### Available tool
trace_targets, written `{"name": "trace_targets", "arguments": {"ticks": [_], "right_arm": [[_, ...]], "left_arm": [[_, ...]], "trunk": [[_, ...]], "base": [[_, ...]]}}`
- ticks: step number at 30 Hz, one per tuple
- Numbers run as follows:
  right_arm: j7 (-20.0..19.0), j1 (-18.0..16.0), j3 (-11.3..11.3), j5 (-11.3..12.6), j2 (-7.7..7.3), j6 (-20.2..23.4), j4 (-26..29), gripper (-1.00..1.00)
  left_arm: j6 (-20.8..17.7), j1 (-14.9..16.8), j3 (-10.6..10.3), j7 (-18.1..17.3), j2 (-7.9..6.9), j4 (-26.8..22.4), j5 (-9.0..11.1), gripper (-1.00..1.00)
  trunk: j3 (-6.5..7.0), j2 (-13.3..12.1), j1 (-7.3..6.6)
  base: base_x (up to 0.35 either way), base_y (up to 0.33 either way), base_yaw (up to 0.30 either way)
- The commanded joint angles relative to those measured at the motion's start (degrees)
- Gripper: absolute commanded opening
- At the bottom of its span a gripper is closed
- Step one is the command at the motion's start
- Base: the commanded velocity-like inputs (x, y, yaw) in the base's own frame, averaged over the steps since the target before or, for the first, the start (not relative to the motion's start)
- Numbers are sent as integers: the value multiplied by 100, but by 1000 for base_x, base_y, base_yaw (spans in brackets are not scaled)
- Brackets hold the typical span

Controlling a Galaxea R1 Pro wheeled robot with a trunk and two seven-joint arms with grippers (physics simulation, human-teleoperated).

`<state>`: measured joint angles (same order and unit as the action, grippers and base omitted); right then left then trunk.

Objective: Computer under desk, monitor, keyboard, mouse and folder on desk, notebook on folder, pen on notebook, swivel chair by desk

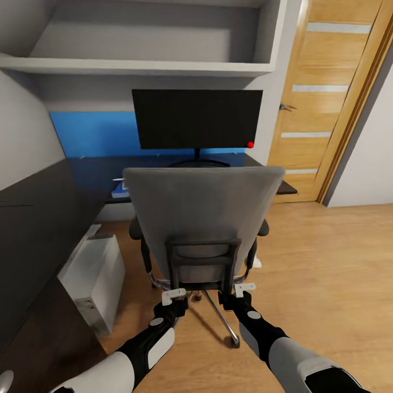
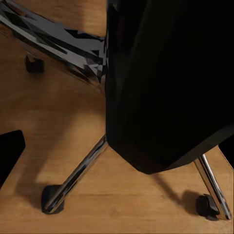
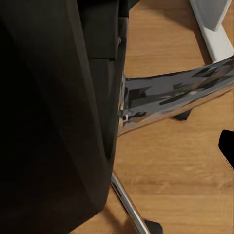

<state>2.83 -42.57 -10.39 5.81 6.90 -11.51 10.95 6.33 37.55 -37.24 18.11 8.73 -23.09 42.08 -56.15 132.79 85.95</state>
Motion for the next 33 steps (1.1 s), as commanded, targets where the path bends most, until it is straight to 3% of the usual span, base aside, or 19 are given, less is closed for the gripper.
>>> {"name": "trace_targets", "arguments": {"ticks": [1, 10, 16, 33], "right_arm": [[43, -5, -42, 60, -3, -22, -5, 100], [44, -5, -42, 60, -4, -24, -5, 100], [44, -5, -42, 60, -4, -23, -5, 100], [42, -5, -42, 60, -4, -24, -9, 100]], "left_arm": [[34, 7, -47, 35, -3, -2, 46, 100], [32, 7, -47, 35, -3, -2, 46, 100], [35, 7, -47, 35, -3, -2, 52, 100], [34, 7, -46, 54, -3, -2, 51, 100]], "trunk": [[-5, 3, 2], [-5, 3, 2], [-5, 3, 2], [13, -38, -20]], "base": [[325, 0, 0], [304, 0, 0], [63, 0, 0], [-295, -21, 0]]}}
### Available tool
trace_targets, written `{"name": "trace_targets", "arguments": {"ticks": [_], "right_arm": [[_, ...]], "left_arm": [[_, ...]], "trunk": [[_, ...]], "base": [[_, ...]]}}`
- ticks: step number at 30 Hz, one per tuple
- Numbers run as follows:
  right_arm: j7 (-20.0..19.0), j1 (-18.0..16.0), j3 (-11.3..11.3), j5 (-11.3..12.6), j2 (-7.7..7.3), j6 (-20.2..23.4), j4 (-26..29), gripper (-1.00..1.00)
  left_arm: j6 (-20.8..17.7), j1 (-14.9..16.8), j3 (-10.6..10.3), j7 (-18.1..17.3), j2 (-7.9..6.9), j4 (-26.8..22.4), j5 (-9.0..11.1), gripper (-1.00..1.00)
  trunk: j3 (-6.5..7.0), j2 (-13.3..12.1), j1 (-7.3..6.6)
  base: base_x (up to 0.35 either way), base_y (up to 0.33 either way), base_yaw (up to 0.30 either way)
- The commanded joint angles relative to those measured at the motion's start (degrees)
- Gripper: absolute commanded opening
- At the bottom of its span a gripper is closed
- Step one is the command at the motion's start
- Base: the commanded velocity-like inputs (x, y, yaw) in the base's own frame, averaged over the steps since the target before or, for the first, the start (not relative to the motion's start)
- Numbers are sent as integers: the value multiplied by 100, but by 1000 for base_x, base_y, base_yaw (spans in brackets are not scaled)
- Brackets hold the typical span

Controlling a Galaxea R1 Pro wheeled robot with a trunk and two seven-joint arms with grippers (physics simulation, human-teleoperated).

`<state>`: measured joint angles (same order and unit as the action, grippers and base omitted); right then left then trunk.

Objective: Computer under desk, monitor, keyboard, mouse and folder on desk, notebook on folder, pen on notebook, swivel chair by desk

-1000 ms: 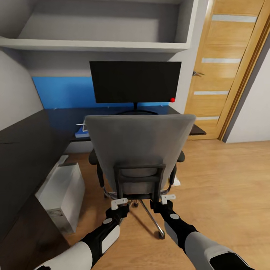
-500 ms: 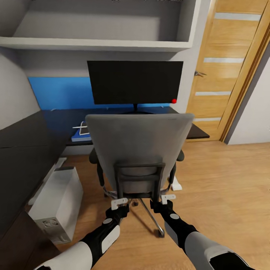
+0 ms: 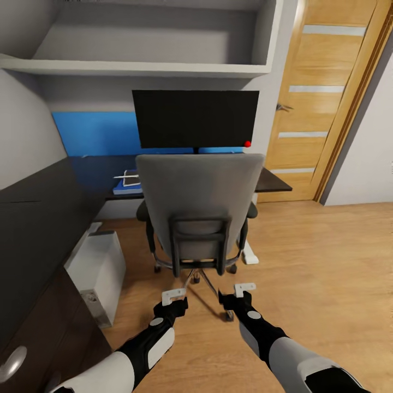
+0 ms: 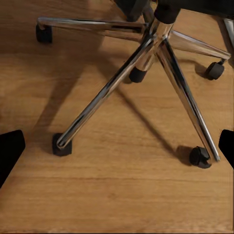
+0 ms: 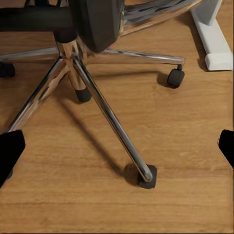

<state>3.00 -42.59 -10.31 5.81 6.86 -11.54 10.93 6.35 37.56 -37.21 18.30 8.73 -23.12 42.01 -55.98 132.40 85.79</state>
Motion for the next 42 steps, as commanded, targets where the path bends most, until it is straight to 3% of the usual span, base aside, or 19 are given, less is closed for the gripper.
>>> {"name": "trace_targets", "arguments": {"ticks": [1, 31, 42], "right_arm": [[25, -4, -50, 60, -1, -22, -9, 100], [24, -4, -58, 60, -1, -270, -129, 100], [25, -4, -54, 60, -1, -307, -134, 100]], "left_arm": [[32, 6, -49, 40, -3, 0, 56, 100], [37, 6, -42, 76, -3, 0, 62, 100], [16, 6, 21, 77, -3, -12, 62, 100]], "trunk": [[14, -39, -27], [552, -1242, -686], [750, -1684, -928]], "base": [[-333, -37, 0], [-331, -49, 0], [-51, 0, 0]]}}
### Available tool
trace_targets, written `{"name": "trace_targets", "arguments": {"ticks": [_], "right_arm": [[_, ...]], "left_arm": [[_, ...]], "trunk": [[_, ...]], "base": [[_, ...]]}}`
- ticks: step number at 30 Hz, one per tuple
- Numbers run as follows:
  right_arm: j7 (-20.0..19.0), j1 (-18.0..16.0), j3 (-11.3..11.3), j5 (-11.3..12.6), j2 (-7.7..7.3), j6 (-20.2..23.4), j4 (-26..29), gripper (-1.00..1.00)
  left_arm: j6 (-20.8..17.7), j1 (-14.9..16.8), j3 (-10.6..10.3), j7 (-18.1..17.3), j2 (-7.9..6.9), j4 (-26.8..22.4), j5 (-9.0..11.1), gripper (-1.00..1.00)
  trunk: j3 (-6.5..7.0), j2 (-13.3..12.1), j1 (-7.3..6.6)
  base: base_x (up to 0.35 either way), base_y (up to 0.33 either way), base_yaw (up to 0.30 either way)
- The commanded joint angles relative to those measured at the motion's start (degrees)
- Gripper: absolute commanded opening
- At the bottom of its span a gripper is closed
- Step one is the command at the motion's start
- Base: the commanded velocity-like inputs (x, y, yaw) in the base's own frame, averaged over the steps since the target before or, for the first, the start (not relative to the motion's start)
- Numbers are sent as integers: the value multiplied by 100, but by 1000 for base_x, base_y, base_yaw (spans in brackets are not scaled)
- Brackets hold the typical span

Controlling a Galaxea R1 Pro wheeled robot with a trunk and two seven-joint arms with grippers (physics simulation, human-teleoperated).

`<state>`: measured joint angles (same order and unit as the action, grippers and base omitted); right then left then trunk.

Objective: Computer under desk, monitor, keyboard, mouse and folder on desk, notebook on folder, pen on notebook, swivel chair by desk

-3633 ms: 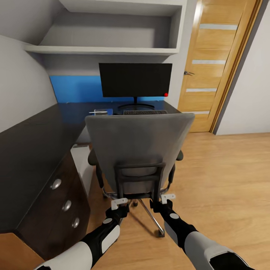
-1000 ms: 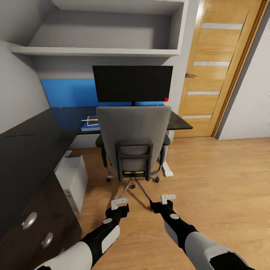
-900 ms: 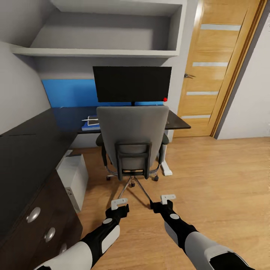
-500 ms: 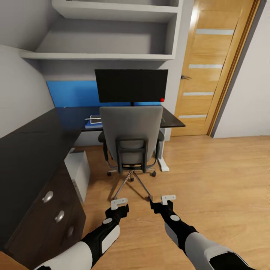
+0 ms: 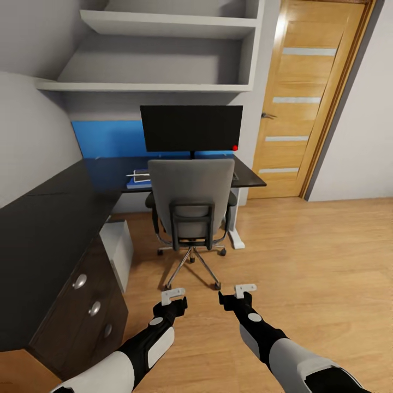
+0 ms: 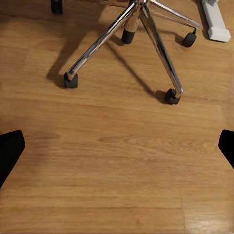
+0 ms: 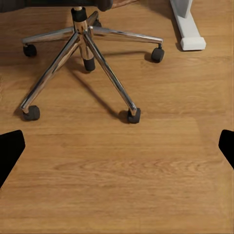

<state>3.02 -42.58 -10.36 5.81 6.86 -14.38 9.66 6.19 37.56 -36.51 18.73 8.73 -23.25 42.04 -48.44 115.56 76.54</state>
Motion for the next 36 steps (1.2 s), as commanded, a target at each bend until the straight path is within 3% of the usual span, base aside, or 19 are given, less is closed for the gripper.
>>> {"name": "trace_targets", "arguments": {"ticks": [1, 3, 5, 8, 17, 21, 23, 24, 26, 28, 31, 36], "right_arm": [[23, -4, -49, 60, -1, -36, -7, 100], [25, -4, -47, 62, -2, -70, -7, 100], [42, 2, -44, 75, -92, -444, -5, 100], [54, 5, -38, 89, -141, -663, -7, 100], [59, 17, -36, 103, -232, -742, -17, 100], [54, 27, -36, 122, -237, -910, -422, 100], [57, 68, -36, 122, -238, -1270, -759, 100], [57, 132, -33, 124, -241, -1440, -876, 100], [63, 791, -23, 150, -408, -2077, -1053, 100], [65, 912, -21, 153, -454, -2194, -1065, 100], [61, 1270, -19, 215, -581, -2402, -1086, 100], [51, 1622, -26, 493, -601, -2463, -1088, 100]], "left_arm": [[30, 6, -49, 34, -3, -1, 59, 100], [28, 6, -51, 34, -3, -3, 59, 100], [30, 6, -57, 39, -3, -4, 55, 100], [28, 6, -70, 57, 5, -11, 51, 100], [-23, 6, -95, 448, 6, -92, 47, 100], [-29, 6, -101, 458, -1, 334, 57, 100], [8, 1, -100, 445, 0, 766, 66, 100], [18, -1, -97, 441, -1, 924, 69, 100], [97, -8, -101, 426, 7, 1716, 71, 100], [208, -29, -101, 424, 10, 1848, 70, 100], [904, -446, -102, 422, 8, 2100, 72, 100], [1271, -1014, -85, 421, -56, 2170, 70, 100]], "trunk": [[13, -39, -24], [49, -119, -68], [85, -200, -112], [139, -320, -178], [301, -681, -376], [372, -841, -463], [408, -922, -507], [426, -962, -529], [462, -1042, -573], [498, -1122, -617], [552, -1242, -683], [642, -1443, -793]], "base": [[-119, 0, 0], [-224, 0, 0], [-312, -86, 0], [-293, -183, 0], [-263, -249, 0], [-227, -281, 0], [-149, -185, 0], [-67, -82, 0], [-13, -16, 0], [-6, -8, 0], [-2, -2, 0], [0, 0, 0]]}}
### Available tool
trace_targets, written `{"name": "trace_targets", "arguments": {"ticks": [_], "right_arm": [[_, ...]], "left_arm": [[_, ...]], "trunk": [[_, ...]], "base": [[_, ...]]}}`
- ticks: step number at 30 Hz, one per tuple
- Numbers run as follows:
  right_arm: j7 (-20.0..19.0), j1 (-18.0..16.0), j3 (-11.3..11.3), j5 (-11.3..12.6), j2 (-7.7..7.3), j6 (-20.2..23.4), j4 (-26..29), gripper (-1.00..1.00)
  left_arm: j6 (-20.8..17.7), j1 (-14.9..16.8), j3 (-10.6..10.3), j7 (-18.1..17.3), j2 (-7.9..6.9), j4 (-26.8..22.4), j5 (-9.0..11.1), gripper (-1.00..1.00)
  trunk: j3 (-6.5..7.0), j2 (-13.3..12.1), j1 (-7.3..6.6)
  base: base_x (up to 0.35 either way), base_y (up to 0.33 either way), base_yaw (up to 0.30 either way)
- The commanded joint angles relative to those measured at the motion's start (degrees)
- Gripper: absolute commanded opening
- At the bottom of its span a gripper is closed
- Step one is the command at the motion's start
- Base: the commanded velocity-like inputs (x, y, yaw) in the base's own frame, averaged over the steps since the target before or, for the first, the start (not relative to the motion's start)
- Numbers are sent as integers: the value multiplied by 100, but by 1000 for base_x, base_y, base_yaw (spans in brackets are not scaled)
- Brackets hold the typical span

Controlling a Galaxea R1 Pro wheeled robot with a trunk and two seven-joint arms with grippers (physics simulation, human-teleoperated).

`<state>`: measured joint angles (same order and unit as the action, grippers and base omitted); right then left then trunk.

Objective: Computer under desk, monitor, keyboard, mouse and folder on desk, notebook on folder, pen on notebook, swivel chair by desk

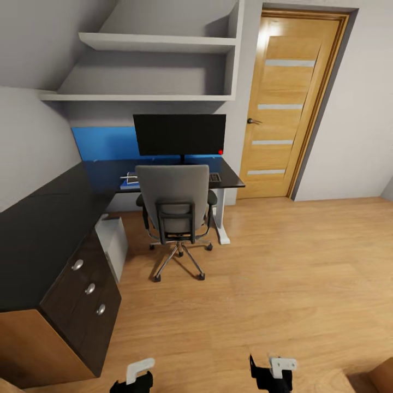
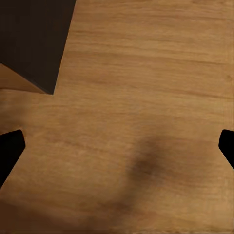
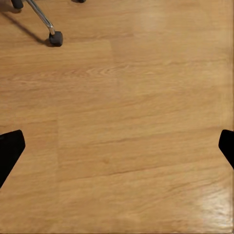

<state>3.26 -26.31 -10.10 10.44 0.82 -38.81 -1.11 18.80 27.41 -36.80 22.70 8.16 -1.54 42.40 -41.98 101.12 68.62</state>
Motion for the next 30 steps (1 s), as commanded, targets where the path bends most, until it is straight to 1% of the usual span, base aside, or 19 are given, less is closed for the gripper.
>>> {"name": "trace_targets", "arguments": {"ticks": [1, 3, 4, 6, 7, 11, 13, 21, 30], "right_arm": [[27, 21, -52, 53, 1, -15, -12, 100], [26, 49, -48, 72, -7, 2, -12, 100], [24, 52, -49, 72, -8, 4, -12, 100], [20, 65, -51, 72, -7, 12, -12, 100], [19, 67, -52, 72, -6, 14, -12, 100], [24, 105, -53, 72, -4, 39, -13, 100], [25, 196, -53, 73, -3, 51, -14, 100], [26, 359, -53, 73, -3, 57, -14, 100], [26, 364, -53, 73, -3, 57, -13, 100]], "left_arm": [[37, -114, -58, 24, -37, 4, 31, 100], [114, -365, -62, 21, -78, 7, 26, 100], [148, -425, -62, 20, -85, 8, 24, 100], [332, -611, -56, 17, -112, 10, 25, 100], [373, -648, -54, 17, -123, 11, 24, 100], [496, -797, -67, 12, -246, 13, 18, 100], [512, -828, -73, 11, -279, 13, 7, 100], [520, -842, -80, 15, -297, 13, 5, 100], [520, -842, -73, 21, -305, 13, 5, 100]], "trunk": [[14, -39, -23], [50, -120, -67], [68, -160, -89], [104, -240, -133], [122, -280, -155], [193, -440, -243], [229, -521, -287], [373, -841, -463], [535, -1202, -660]], "base": [[0, 0, 0], [0, 0, 0], [0, 0, 0], [0, 0, 0], [0, 0, 0], [0, 0, 0], [0, 0, 0], [0, 0, 0], [0, 0, 0]]}}
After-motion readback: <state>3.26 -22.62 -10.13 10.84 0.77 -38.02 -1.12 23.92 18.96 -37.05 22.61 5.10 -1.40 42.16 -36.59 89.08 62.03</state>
